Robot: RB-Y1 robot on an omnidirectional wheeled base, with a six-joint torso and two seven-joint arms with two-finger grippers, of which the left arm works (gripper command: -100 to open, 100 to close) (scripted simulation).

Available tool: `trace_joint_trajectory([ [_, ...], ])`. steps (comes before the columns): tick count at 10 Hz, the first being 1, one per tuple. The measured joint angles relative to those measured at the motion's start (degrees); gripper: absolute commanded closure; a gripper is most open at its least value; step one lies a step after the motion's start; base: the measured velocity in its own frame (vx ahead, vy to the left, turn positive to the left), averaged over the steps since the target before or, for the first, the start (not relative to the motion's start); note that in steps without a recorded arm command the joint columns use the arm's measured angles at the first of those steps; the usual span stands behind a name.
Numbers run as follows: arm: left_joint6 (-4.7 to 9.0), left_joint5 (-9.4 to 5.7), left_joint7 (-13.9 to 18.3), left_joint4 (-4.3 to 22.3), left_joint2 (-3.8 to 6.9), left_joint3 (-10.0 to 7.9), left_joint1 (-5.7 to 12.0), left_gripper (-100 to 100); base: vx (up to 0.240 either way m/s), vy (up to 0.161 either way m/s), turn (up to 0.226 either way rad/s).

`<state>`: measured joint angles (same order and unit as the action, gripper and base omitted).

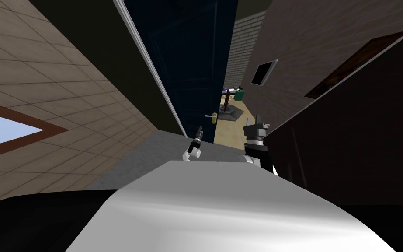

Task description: Pull the door open

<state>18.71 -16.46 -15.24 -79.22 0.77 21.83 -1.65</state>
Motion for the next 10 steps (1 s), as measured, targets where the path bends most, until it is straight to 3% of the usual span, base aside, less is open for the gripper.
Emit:
trace_joint_trajectory([
  [6,-1.27,-1.47,-2.23,6.39,-2.05,2.56,3.8,-100,0.16,-0.082,0.111],
  [10,-1.82,-2.05,-3.29,8.98,-3.28,3.69,5.27,-100,0.145,-0.103,0.086],
])
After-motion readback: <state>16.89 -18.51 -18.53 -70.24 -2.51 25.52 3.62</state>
